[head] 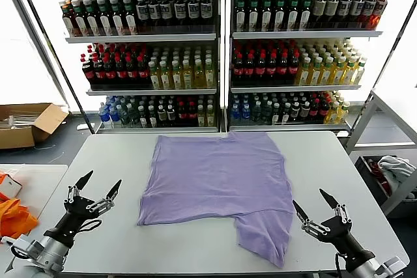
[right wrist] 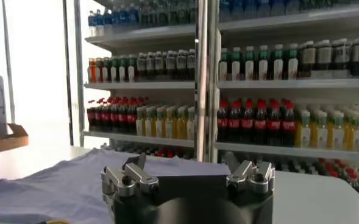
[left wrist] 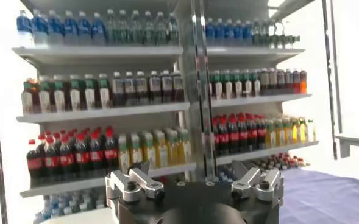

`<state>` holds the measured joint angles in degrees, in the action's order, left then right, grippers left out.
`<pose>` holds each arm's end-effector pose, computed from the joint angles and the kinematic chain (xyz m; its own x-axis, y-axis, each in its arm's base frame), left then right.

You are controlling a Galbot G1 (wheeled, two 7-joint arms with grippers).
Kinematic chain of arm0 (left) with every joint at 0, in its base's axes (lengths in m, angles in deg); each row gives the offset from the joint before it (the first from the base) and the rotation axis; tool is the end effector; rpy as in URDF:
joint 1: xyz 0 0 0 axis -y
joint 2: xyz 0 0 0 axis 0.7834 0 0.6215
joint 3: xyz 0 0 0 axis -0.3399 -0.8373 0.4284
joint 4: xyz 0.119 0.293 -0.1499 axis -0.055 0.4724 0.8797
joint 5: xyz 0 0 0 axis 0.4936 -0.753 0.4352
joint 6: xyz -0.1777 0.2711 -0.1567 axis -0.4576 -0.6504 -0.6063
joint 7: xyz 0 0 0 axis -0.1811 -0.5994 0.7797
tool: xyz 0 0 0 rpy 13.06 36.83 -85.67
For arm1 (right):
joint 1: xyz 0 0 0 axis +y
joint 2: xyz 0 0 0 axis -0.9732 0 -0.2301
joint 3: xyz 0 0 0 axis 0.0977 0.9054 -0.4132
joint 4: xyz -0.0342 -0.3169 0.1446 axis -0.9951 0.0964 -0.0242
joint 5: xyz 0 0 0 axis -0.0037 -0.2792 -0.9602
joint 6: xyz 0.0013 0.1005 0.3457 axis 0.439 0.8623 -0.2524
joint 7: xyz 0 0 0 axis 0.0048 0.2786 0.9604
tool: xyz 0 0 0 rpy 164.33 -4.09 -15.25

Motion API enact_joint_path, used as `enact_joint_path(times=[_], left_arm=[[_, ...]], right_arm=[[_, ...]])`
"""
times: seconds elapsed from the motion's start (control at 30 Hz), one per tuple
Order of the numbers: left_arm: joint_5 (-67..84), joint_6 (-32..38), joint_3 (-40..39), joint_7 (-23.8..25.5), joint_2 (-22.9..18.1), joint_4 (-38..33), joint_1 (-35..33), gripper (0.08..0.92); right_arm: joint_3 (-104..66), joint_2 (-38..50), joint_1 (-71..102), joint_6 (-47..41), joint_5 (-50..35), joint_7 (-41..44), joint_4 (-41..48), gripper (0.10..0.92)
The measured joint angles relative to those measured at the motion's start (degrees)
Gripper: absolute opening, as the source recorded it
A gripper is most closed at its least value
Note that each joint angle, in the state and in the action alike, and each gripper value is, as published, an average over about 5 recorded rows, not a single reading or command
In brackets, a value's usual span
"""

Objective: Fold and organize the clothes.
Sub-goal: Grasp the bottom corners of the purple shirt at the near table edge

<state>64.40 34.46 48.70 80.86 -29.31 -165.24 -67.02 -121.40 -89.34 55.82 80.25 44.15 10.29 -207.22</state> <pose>0.2107 0.1807 -0.2564 -0.9374 0.3173 0.1435 0.3215 0.9469 0.0067 0.1464 -0.1442 -0.2523 -0.9033 -0.3543 0.2421 -0.3684 0.9296 -0.0140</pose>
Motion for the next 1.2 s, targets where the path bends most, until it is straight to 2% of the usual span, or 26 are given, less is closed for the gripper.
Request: enact_joint_path(times=[0.23,0.57,1.03,1.13,1.2], left_arm=[[1.6,-7.6,-4.2,-3.6,3.4,-0.4,0.3,0.823],[0.5,-16.6,-9.9,-6.7,2.9,1.0,0.8,0.823],[-0.1,-20.8,-12.4,-7.2,1.7,3.9,3.4,0.822],[-0.3,-21.3,-12.9,-7.2,1.6,4.1,3.8,0.823],[-0.6,-21.4,-13.4,-7.0,1.5,4.1,3.8,0.822]], right_arm=[[2.4,2.9,3.8,-6.6,-0.1,-4.3,-3.6,0.823],[7.4,4.7,6.3,-16.3,1.6,-10.3,-6.2,0.823],[13.8,2.9,3.6,-21.4,3.2,-13.6,-5.4,0.823],[14.5,2.3,2.8,-21.9,3.9,-13.5,-4.7,0.796],[14.9,2.0,2.3,-22.0,4.5,-13.4,-4.3,0.750]])
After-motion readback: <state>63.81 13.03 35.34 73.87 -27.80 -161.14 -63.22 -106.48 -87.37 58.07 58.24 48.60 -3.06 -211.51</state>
